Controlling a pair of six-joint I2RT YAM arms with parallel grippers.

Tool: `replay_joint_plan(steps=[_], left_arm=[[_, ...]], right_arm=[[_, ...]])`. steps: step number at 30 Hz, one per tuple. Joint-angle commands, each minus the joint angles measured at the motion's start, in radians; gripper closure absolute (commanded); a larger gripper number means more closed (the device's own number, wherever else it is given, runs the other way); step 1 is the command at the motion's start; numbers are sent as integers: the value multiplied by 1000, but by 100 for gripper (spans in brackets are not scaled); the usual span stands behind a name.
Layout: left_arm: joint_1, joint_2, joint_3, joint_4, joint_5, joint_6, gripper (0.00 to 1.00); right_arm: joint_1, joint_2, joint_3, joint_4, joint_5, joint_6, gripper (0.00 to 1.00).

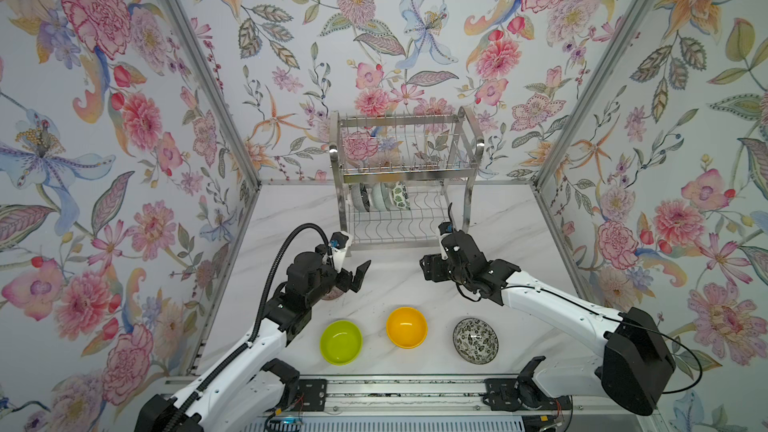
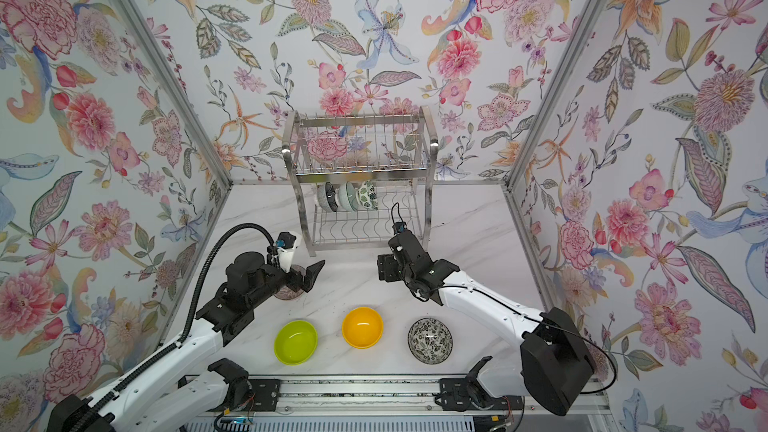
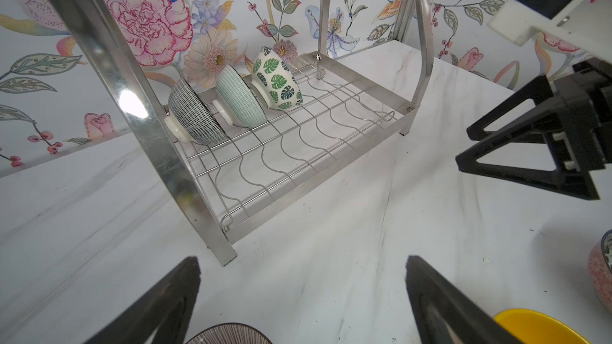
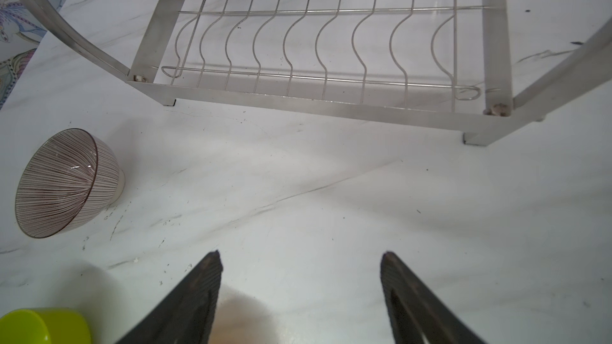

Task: Load the bowls into the dish rack
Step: 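Withdraw the right gripper from the rack toward the pink leaf-pattern bowl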

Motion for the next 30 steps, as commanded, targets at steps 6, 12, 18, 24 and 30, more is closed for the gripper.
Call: replay_joint_plan(steps=[6, 12, 18, 24, 30], left_arm=[[-3, -11, 32, -10, 14, -8, 1], [-2, -23, 31, -15, 6, 1, 1], [-3, -24, 28, -19, 6, 2, 1], [-4, -25, 29, -18, 15, -1, 1], [-4, -8, 35, -21, 20, -2, 1]], right_arm=[[9, -57, 18, -205, 98, 203, 23], [26, -56, 60, -414, 33, 326, 25], [85, -81, 89, -621, 5, 437, 26], [114, -127, 60, -694, -57, 534, 27], [160, -149, 36, -740, -81, 612, 27]])
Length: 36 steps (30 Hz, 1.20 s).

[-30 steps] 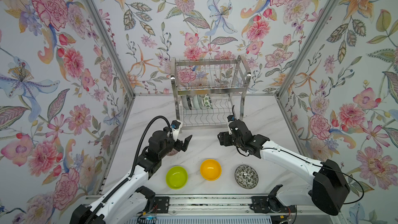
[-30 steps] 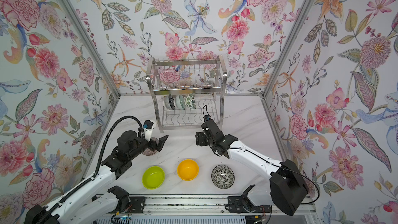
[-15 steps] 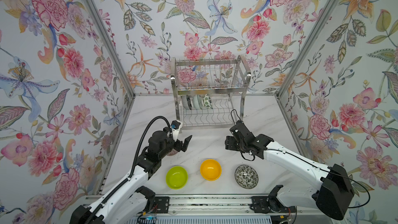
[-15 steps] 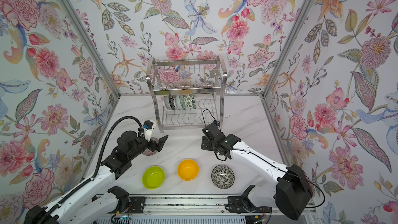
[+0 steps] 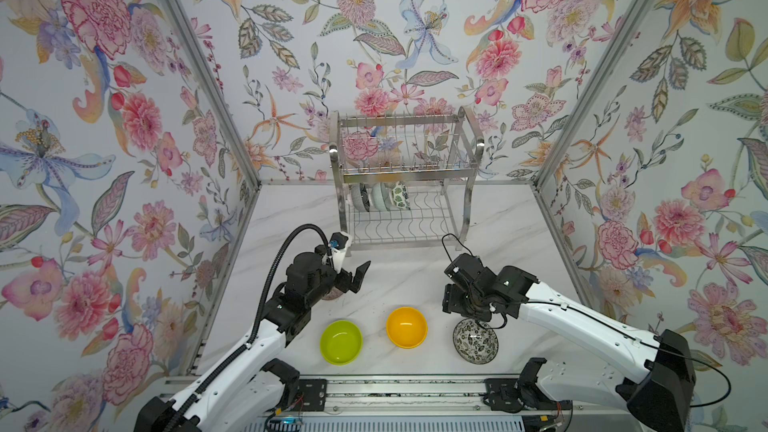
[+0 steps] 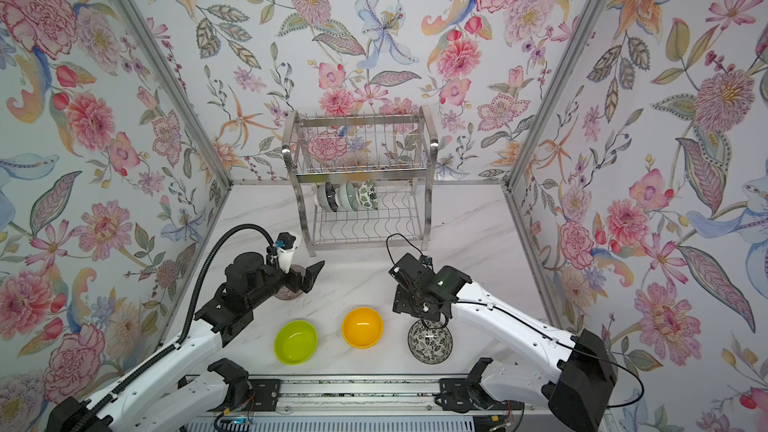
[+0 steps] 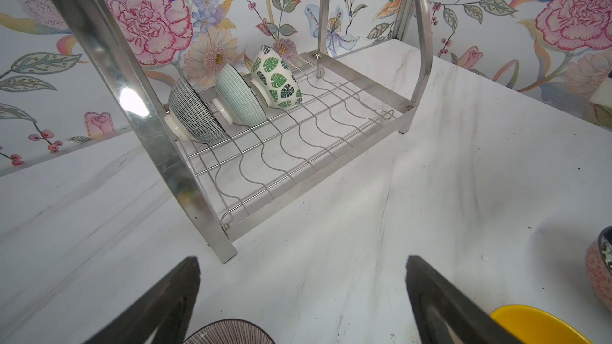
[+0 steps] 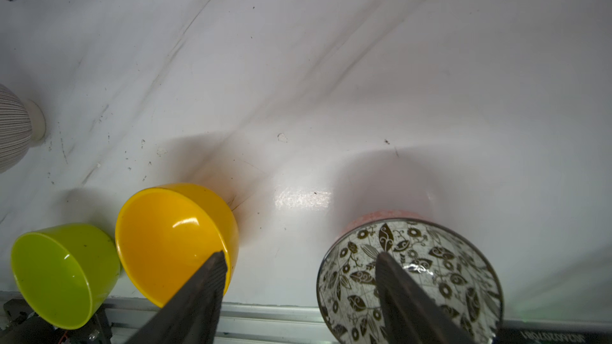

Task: Load the bowls into the dish rack
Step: 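Withdraw the right gripper from the rack toward the pink leaf-pattern bowl, then lower the right gripper onto the pink leaf-pattern bowl's rim and pinch it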

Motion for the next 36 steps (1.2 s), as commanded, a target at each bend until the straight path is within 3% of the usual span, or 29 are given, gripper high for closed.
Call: replay_joint_plan(steps=[1, 12, 26, 32, 36], left_arm=[[-4, 2, 32, -7, 21, -5, 1], [-7, -18, 26, -15, -2, 9, 1], [-11, -21, 23, -18, -9, 16, 1], [-13, -19, 23, -21, -12, 21, 1], [-14, -22, 22, -24, -20, 25, 1]], right_arm=[[22, -8, -26, -66, -29, 74, 27], [22, 49, -91, 40, -77, 121, 27], [-40, 122, -129, 47, -148, 125, 32], [-47, 178, -117, 53, -143, 98, 39], [-41, 208, -109, 54, -124, 81, 51]])
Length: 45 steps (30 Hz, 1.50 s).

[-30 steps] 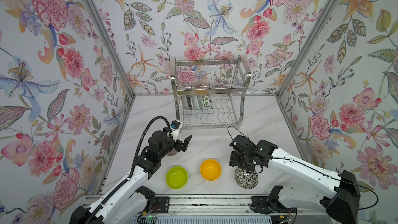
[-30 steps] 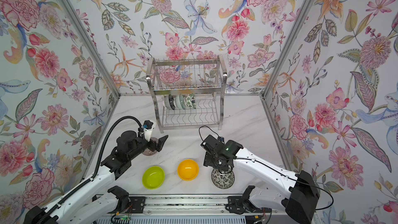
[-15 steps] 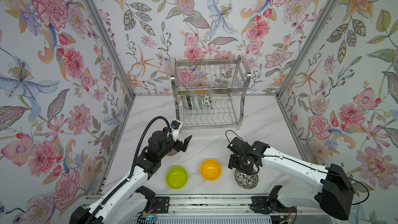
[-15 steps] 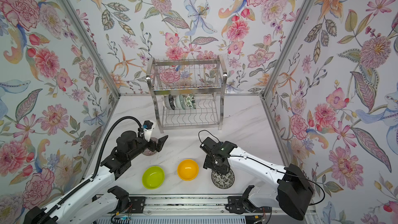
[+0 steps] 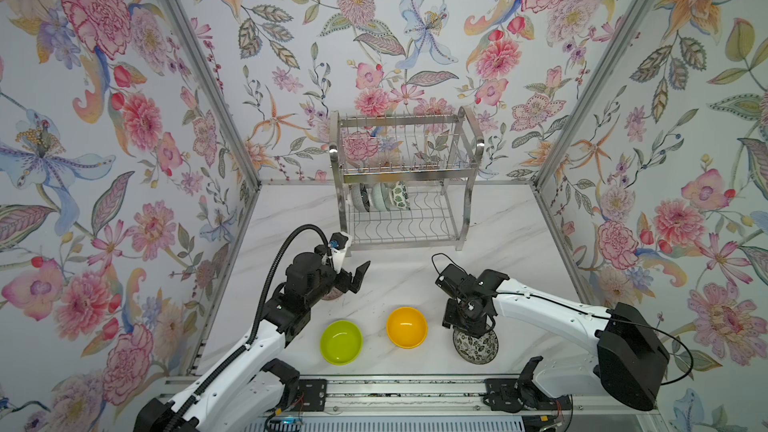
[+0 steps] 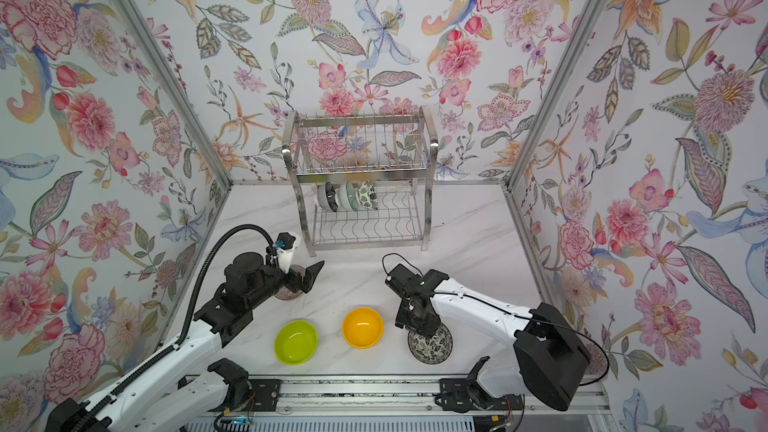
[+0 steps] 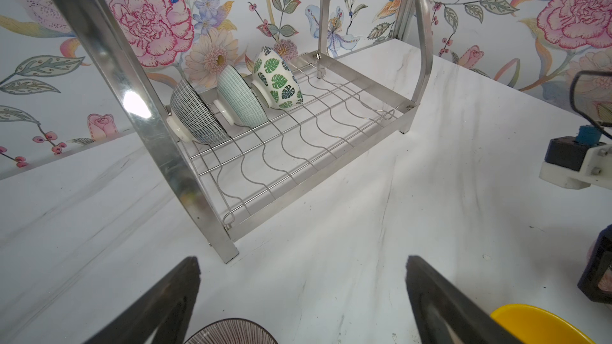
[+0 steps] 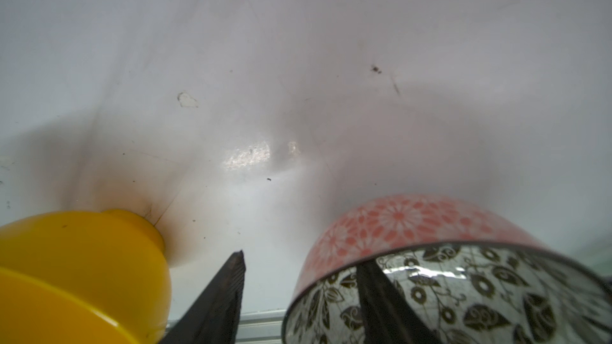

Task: Load the bowls into the dish rack
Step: 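Lower the right gripper onto the pink leaf-pattern bowl's rim and pinch it, then lift and tilt the pink leaf-pattern bowl up with the right gripper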

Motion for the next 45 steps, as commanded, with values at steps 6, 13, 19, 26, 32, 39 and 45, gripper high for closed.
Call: replay_joint_plan(steps=[6, 13, 19, 26, 32, 39, 45], left_arm=[[-5, -11, 20, -17, -14, 15, 1], [-8, -9, 20, -18, -17, 18, 1], [-8, -10, 20, -18, -18, 20, 1], [-8, -10, 19, -18, -18, 20, 1], [-8, -8, 19, -18, -19, 22, 1], [-8, -5, 19, -18, -17, 20, 1], [-9, -14, 19, -19, -17, 20, 1]], right_arm=[[32, 112, 97, -40, 93, -78, 64], [80, 218, 201, -96, 169, -164, 77], [110, 279, 273, -137, 254, -243, 88], [134, 351, 323, -155, 332, -329, 91], [137, 362, 337, -161, 376, -351, 79], [149, 362, 350, -175, 402, -330, 75], [167, 387, 361, -179, 405, -324, 77]])
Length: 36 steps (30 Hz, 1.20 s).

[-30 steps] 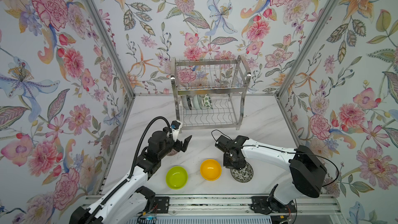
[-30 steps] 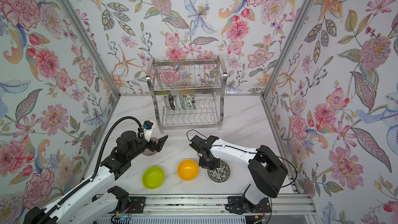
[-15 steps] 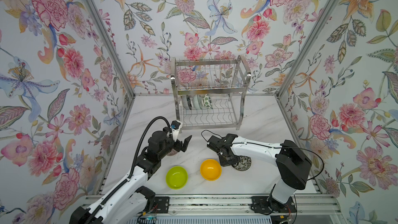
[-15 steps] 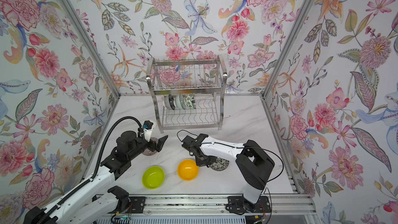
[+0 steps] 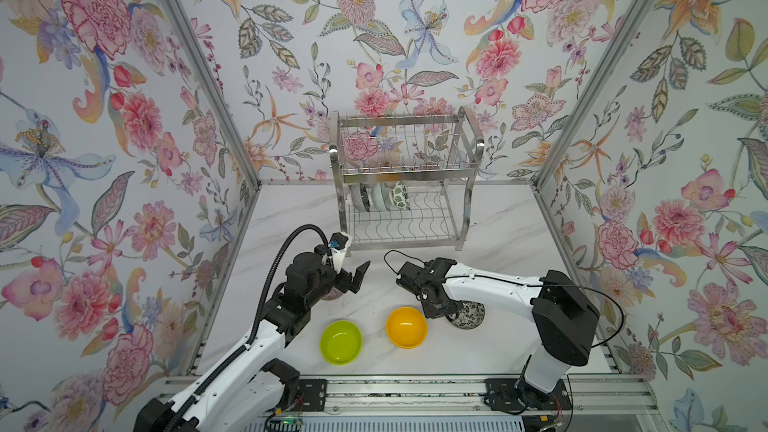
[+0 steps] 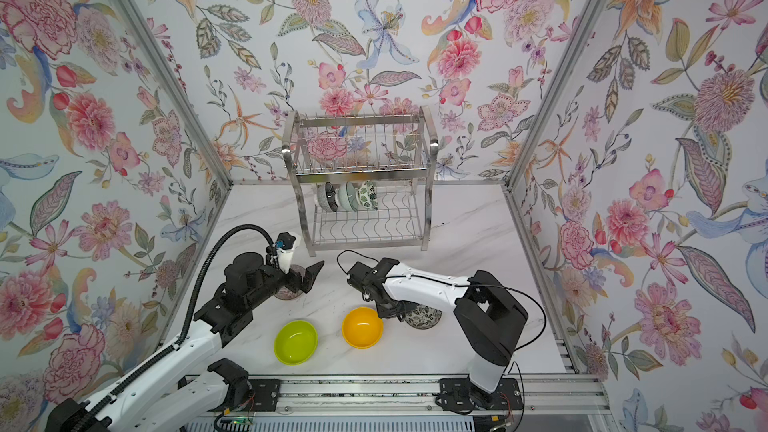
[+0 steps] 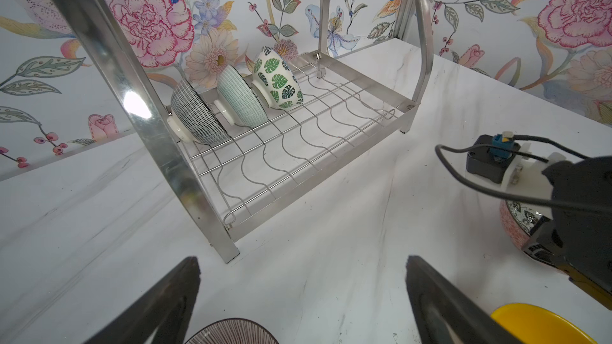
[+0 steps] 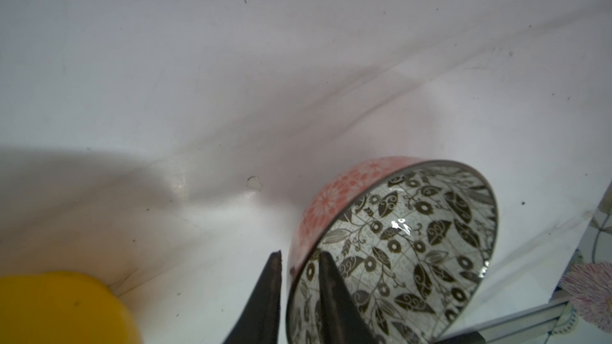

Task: Load the bowls into the dish rack
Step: 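Lift and tilt the pink leaf-pattern bowl up with the right gripper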

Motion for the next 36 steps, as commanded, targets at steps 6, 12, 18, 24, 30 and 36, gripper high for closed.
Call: replay_joint_plan(steps=[6, 12, 18, 24, 30, 36], left_arm=[[-9, -16, 18, -19, -18, 18, 1], [-9, -19, 16, -19, -21, 19, 1], [-11, -17, 17, -18, -18, 19, 1], [-13, -19, 17, -19, -19, 19, 1], [-14, -17, 15, -21, -22, 20, 1], [-14, -12, 17, -19, -19, 22, 1]], right_arm=[[19, 46, 35, -38, 13, 27, 79], [29, 59, 38, -36, 19, 52, 79], [33, 53, 23, -20, 19, 72, 80], [28, 32, 6, -12, 34, 83, 84], [18, 29, -1, -4, 28, 79, 90], [13, 26, -12, -2, 35, 78, 86]])
